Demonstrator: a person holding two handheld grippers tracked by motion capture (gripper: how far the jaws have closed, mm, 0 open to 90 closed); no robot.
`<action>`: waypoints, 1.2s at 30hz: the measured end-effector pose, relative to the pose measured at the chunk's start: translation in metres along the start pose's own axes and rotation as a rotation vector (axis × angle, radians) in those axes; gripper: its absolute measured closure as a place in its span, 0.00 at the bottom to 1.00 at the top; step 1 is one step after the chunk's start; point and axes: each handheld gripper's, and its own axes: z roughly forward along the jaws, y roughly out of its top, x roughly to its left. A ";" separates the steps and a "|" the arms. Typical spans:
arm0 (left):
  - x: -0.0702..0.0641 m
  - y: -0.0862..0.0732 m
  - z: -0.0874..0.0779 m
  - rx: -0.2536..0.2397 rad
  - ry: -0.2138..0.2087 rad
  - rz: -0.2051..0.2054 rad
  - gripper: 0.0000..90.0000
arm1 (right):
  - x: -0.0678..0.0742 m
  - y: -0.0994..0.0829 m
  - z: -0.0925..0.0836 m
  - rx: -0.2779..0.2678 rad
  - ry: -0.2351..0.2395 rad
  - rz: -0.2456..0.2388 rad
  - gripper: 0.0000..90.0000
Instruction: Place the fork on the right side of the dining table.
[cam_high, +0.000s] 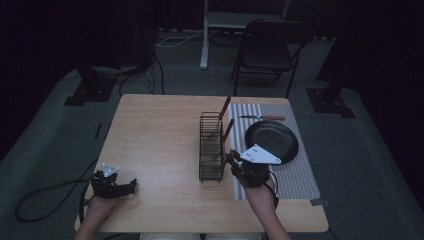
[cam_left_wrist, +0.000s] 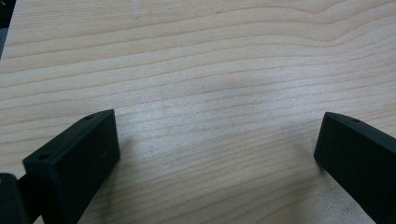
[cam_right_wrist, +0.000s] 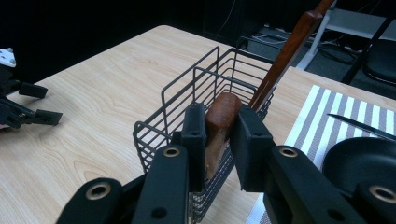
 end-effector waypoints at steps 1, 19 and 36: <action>0.000 0.000 0.000 0.000 0.000 0.000 0.00 | 0.000 0.000 0.000 0.002 0.002 -0.002 0.85; 0.000 0.000 0.000 -0.001 0.000 -0.001 0.00 | 0.000 0.015 -0.005 -0.030 0.018 -0.013 0.90; 0.000 0.000 0.000 0.000 -0.001 -0.002 0.00 | 0.001 0.039 -0.034 -0.132 0.027 -0.025 0.90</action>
